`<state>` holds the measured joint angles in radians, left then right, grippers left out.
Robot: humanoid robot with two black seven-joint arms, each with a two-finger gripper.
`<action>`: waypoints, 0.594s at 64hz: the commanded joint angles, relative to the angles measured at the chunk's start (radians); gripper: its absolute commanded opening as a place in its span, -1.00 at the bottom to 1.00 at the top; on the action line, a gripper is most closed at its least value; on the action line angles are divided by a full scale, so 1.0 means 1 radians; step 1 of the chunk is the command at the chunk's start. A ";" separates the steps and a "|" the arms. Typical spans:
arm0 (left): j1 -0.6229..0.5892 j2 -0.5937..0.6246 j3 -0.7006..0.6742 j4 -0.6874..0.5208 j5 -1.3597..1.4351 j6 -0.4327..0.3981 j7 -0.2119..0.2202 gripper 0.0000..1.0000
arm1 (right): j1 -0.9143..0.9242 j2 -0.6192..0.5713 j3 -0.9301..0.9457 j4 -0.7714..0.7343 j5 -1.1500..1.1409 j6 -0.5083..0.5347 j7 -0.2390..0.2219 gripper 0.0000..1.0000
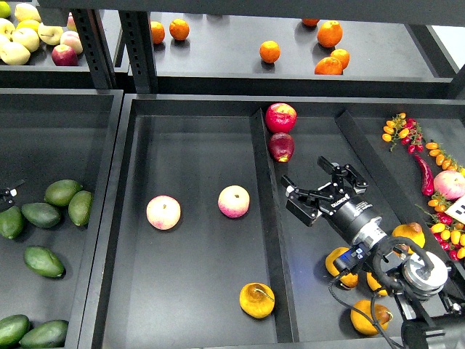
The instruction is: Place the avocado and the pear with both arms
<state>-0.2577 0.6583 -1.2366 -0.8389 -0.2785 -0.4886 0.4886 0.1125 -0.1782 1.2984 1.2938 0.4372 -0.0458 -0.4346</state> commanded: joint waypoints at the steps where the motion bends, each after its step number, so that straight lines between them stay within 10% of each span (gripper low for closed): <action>1: 0.080 -0.057 -0.116 -0.057 -0.018 0.000 0.000 0.97 | 0.001 -0.078 -0.042 0.004 0.000 0.000 -0.007 0.99; 38: 0.414 -0.431 -0.317 -0.379 -0.028 0.000 0.000 0.97 | 0.233 -0.374 -0.376 0.009 0.003 0.001 -0.054 0.99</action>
<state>0.1164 0.2892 -1.5342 -1.1762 -0.3070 -0.4886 0.4887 0.2807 -0.5121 1.0234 1.2996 0.4397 -0.0458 -0.4888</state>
